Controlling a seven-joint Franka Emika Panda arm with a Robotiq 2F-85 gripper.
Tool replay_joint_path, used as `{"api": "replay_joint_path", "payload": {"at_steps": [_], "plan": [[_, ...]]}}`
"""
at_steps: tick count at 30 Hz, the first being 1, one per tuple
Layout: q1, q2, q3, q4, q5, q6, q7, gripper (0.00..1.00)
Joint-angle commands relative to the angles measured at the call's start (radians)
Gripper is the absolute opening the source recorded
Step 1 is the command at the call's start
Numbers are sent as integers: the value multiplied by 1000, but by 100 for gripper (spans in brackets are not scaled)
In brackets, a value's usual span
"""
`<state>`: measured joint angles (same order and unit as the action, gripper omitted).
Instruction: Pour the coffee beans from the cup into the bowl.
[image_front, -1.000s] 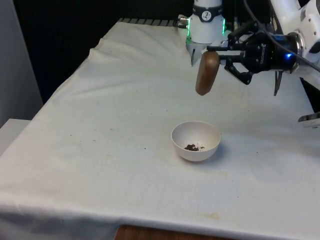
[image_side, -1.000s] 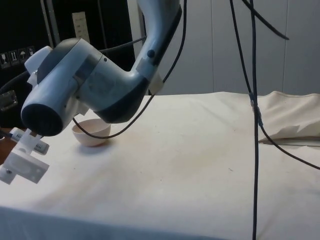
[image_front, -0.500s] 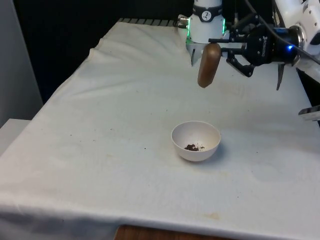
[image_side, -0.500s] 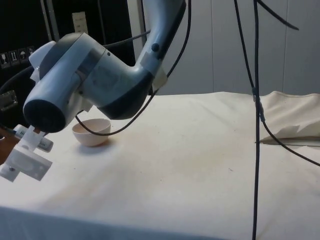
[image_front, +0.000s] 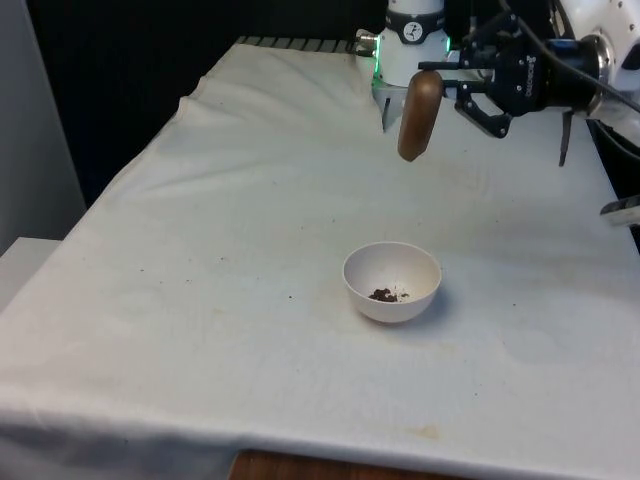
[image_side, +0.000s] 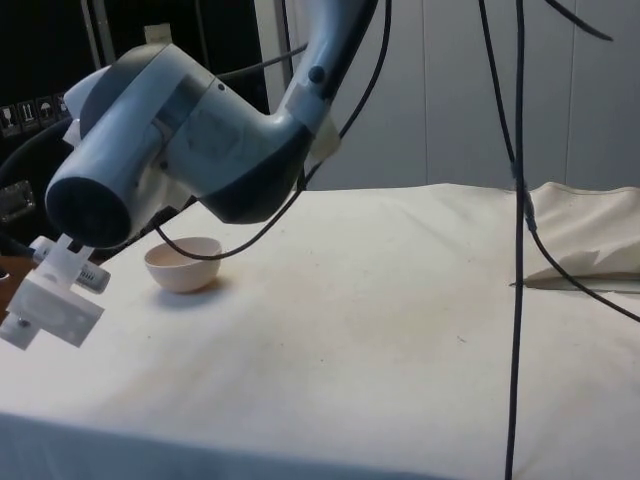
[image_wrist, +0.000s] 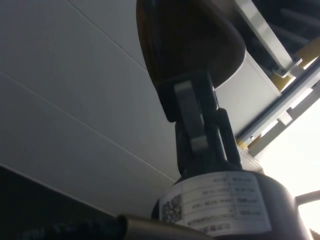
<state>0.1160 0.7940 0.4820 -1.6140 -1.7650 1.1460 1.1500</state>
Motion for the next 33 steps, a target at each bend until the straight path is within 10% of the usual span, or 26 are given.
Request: {"api": "replay_joint_path", "payload": {"at_steps": [1, 33], "plan": [[-7, -12, 8, -10, 14, 6, 9, 1], [-32, -63, 15, -19, 105, 27, 66, 1]]}}
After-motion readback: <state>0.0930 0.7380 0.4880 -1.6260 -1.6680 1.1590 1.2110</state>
